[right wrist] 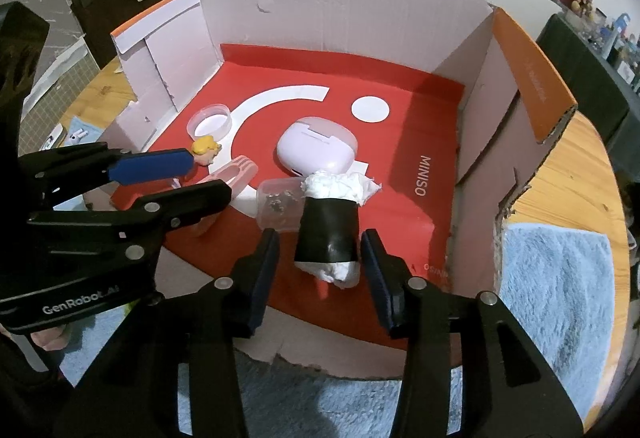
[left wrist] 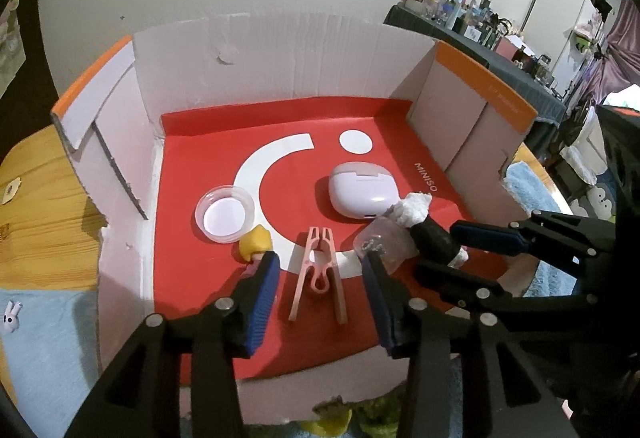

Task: Organize objects
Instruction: 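Lower the clothespin and doll onto the red floor and open both grippers, then withdraw both grippers from the box back toward the towel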

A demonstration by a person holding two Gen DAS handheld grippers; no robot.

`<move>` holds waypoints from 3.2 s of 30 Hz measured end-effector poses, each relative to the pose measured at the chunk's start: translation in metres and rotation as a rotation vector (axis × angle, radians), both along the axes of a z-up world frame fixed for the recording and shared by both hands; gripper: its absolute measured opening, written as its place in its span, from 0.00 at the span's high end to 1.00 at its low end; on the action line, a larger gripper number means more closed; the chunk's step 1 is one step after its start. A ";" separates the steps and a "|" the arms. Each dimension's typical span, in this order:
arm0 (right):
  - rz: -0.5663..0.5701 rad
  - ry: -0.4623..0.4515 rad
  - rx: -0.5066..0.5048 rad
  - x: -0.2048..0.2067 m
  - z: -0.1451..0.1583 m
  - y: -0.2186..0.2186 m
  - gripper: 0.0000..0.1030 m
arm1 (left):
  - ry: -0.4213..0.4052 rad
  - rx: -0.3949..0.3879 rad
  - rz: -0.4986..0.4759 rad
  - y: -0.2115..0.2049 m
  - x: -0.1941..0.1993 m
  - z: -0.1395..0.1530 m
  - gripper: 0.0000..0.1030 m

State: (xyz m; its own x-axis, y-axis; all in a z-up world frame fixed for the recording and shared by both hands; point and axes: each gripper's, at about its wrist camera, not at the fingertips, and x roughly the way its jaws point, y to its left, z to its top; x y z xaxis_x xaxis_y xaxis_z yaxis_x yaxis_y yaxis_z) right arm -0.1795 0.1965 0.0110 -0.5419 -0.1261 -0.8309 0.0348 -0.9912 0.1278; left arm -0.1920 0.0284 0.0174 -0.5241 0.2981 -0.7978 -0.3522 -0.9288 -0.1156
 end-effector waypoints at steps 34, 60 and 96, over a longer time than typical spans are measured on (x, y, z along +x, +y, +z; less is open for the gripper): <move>-0.009 0.088 -0.016 0.035 0.026 -0.004 0.33 | 0.055 -0.001 0.054 -0.022 0.028 0.015 0.31; -0.022 0.119 -0.010 0.062 0.032 -0.009 0.18 | 0.095 -0.019 0.082 -0.033 0.053 0.023 0.07; -0.019 0.111 -0.019 0.103 0.018 -0.027 0.11 | 0.077 -0.032 0.099 -0.045 0.092 0.005 0.00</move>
